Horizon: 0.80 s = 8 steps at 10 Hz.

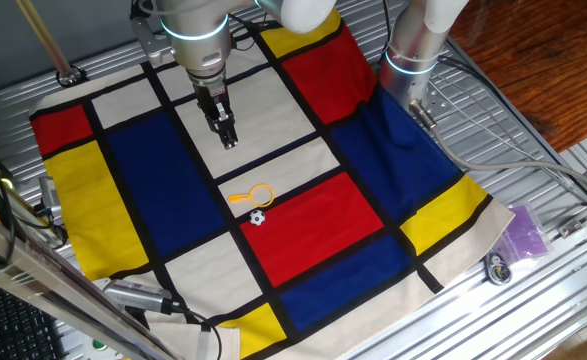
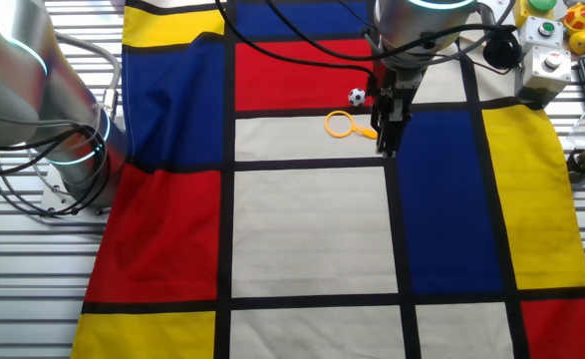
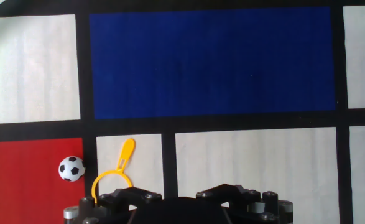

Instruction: Attach the bubble ring to the ball

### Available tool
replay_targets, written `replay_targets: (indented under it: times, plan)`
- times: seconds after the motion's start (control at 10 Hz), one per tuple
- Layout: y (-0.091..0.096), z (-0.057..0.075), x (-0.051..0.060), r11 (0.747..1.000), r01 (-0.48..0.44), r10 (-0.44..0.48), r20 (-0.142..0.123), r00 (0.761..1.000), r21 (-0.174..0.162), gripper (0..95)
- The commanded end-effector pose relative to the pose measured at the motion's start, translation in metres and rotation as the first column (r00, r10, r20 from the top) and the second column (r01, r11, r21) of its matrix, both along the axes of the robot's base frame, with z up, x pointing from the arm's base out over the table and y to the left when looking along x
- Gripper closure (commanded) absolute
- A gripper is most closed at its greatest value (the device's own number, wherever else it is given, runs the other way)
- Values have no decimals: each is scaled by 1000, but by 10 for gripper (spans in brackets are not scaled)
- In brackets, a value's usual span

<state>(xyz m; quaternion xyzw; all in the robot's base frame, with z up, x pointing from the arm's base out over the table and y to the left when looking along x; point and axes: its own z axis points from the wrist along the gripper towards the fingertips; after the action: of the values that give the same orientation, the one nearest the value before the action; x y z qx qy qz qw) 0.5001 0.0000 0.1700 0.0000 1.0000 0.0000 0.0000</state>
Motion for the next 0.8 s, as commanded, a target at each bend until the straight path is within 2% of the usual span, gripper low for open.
replay_targets:
  times: [0.1, 0.2, 0.8]
  plan:
    - [0, 0, 0, 1000, 0, 0, 0, 1000, 0, 0]
    - [0, 0, 0, 988, -152, 152, 11, 988, 24, 950]
    - [0, 0, 0, 988, -153, 153, 10, 988, 18, 950]
